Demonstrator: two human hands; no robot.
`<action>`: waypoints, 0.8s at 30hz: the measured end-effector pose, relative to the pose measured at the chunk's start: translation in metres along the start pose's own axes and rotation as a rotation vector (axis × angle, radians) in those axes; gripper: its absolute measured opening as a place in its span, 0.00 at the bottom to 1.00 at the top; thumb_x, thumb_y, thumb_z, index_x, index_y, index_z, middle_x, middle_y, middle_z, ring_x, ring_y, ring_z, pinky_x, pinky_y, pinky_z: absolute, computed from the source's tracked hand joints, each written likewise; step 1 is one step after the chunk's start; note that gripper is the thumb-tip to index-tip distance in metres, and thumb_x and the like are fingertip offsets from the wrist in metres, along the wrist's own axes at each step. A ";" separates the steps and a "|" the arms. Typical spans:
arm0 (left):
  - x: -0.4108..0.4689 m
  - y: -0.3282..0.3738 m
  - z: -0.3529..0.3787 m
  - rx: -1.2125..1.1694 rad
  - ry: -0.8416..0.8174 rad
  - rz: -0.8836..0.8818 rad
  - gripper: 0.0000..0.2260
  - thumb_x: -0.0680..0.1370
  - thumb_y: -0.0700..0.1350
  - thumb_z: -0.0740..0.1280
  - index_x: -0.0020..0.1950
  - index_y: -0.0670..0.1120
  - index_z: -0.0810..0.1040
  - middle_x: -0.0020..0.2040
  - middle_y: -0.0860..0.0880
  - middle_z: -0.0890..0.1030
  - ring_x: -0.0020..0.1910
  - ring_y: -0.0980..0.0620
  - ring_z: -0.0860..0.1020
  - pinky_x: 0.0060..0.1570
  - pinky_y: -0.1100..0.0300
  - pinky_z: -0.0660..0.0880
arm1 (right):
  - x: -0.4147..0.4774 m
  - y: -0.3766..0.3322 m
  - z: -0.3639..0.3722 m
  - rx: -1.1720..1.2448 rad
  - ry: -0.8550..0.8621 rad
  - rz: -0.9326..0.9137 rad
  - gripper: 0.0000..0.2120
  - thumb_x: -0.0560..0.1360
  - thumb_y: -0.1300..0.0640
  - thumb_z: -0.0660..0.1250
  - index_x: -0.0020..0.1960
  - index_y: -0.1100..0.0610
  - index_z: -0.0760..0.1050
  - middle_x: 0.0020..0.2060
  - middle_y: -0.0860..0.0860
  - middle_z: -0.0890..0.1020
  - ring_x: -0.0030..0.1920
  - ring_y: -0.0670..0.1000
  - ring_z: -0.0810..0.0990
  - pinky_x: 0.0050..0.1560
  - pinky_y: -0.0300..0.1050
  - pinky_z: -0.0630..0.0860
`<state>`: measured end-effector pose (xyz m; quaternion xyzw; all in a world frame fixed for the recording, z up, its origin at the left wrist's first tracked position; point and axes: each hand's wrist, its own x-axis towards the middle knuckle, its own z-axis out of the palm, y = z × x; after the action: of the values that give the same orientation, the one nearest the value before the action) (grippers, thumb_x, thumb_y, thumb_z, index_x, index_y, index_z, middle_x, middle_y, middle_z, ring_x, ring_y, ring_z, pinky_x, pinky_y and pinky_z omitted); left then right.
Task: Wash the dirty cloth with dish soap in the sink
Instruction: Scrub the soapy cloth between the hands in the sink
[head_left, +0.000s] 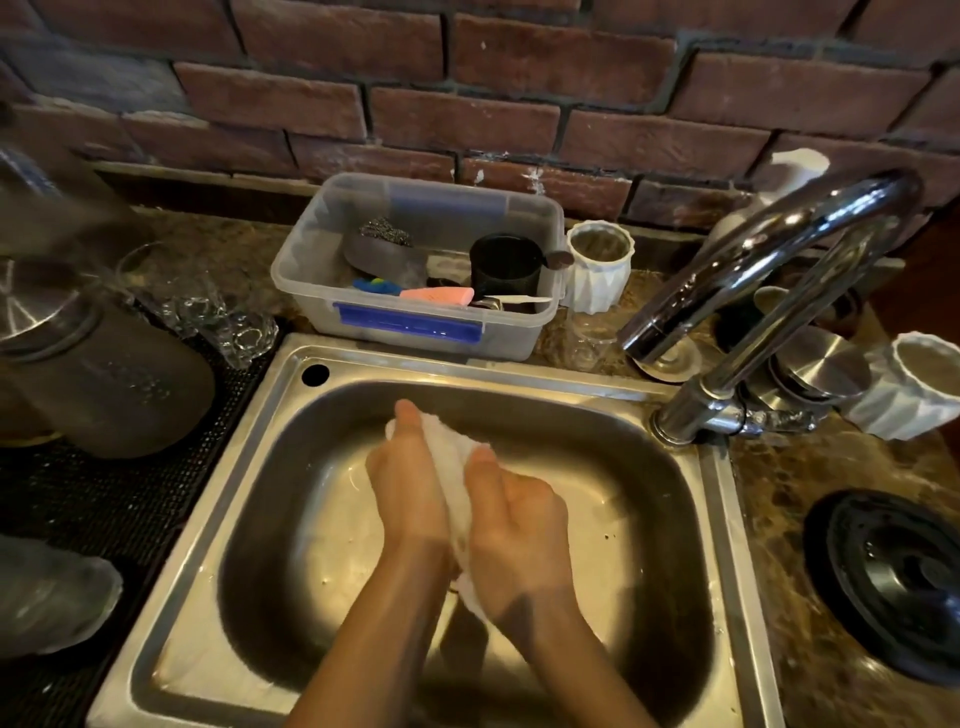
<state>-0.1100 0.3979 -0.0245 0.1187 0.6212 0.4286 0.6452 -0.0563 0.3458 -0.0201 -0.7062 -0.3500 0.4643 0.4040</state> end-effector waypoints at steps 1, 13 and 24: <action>-0.008 -0.003 0.003 0.044 0.004 0.052 0.13 0.84 0.52 0.60 0.54 0.45 0.78 0.39 0.47 0.84 0.39 0.51 0.83 0.36 0.67 0.78 | -0.001 -0.002 0.001 -0.026 0.003 -0.079 0.25 0.82 0.40 0.56 0.36 0.53 0.78 0.35 0.47 0.82 0.41 0.46 0.82 0.43 0.40 0.78; -0.008 -0.030 0.008 0.153 -0.086 0.046 0.16 0.85 0.49 0.58 0.59 0.39 0.78 0.46 0.38 0.80 0.42 0.49 0.81 0.49 0.55 0.78 | 0.029 0.002 -0.009 -0.234 0.141 -0.243 0.27 0.84 0.44 0.56 0.27 0.48 0.69 0.25 0.43 0.74 0.31 0.42 0.75 0.40 0.39 0.68; -0.005 -0.022 0.019 0.176 0.024 0.021 0.18 0.82 0.59 0.61 0.58 0.46 0.77 0.54 0.39 0.82 0.48 0.42 0.80 0.49 0.46 0.78 | 0.049 0.017 -0.027 -0.305 0.129 -0.140 0.25 0.83 0.45 0.59 0.33 0.55 0.79 0.31 0.50 0.83 0.34 0.47 0.81 0.45 0.51 0.81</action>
<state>-0.0834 0.3886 -0.0320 0.1763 0.6629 0.3808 0.6201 -0.0128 0.3743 -0.0467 -0.7614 -0.4380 0.3305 0.3453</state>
